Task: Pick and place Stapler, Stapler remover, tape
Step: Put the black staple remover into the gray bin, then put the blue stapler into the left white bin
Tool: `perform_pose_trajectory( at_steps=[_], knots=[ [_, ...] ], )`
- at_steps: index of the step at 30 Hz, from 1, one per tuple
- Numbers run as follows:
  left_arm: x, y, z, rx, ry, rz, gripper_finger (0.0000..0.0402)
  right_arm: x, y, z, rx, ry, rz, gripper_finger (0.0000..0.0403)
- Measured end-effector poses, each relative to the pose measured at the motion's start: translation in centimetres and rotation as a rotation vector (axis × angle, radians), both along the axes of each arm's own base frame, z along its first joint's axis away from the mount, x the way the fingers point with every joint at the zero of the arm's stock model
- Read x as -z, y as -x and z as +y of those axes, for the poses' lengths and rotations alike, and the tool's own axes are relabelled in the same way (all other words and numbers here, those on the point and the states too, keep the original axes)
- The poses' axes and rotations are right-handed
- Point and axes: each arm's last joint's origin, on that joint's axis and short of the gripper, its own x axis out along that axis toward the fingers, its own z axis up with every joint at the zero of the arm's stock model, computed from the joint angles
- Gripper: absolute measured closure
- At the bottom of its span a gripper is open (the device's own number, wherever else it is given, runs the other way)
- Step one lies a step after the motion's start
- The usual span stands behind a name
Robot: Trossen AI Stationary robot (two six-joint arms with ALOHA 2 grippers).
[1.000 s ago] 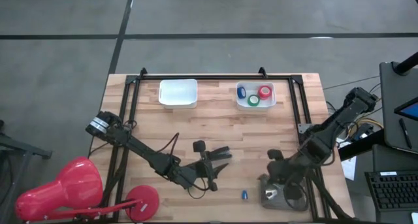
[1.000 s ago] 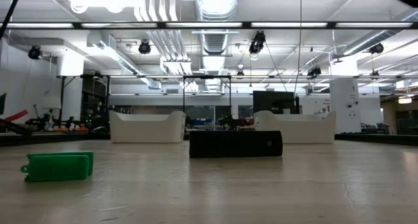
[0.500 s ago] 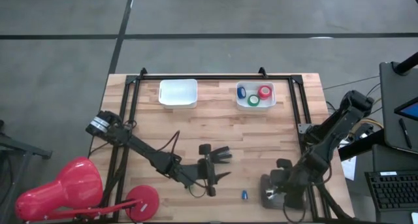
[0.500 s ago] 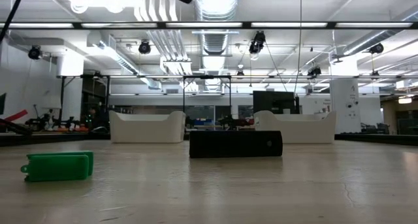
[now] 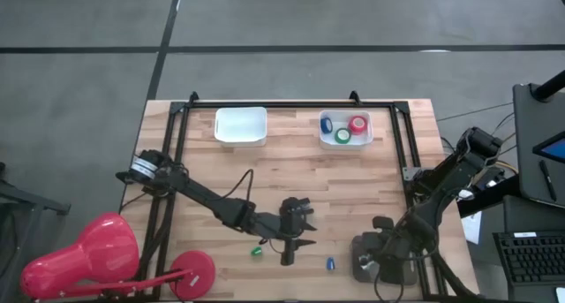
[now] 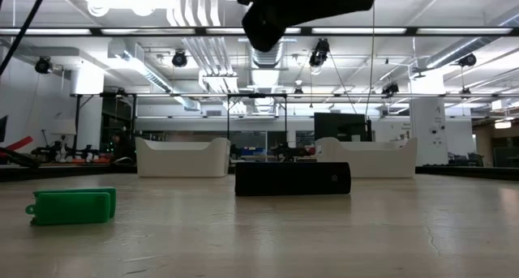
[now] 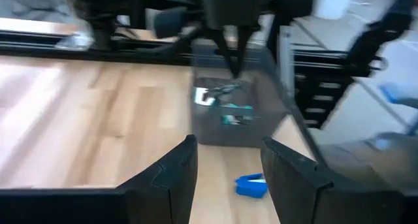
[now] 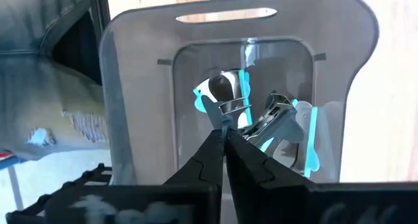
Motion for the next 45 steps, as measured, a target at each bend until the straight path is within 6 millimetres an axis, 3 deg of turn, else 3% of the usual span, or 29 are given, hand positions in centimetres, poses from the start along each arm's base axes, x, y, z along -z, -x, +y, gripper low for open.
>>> perform_pose_trajectory(
  at_steps=[8, 14, 18, 22, 32, 40, 45],
  knots=[
    [0.4, -1.2, -0.5, 0.093, 0.009, 0.006, 0.0232, 0.0, 0.0, -0.1, 0.017, 0.026, -0.029, 0.0330],
    [1.6, -3.5, -0.8, 0.097, 0.013, 0.015, 0.0232, -0.1, 0.0, -0.2, -0.010, 0.025, -0.033, 0.0280],
    [2.6, -5.3, -1.4, 0.204, 0.025, 0.065, 0.0232, -0.8, 0.2, -0.5, -0.011, 0.009, -0.053, 0.0265],
    [3.9, -7.1, -2.4, 0.307, 0.023, 0.153, 0.0232, -1.6, 0.5, -0.8, -0.010, -0.014, -0.075, 0.0262],
    [6.3, -9.7, -3.3, 0.251, 0.013, 0.338, 0.0220, -3.2, 1.2, -1.6, -0.034, -0.019, -0.181, 0.0281],
    [6.1, -9.5, -3.9, 0.257, 0.018, 0.338, 0.0153, -3.4, 1.3, -1.7, -0.038, -0.015, -0.195, 0.0297],
    [7.4, -9.1, -5.1, 0.218, -0.103, 0.327, 0.0141, -3.5, 1.3, -1.7, -0.038, -0.020, -0.198, 0.0304]
  ],
)
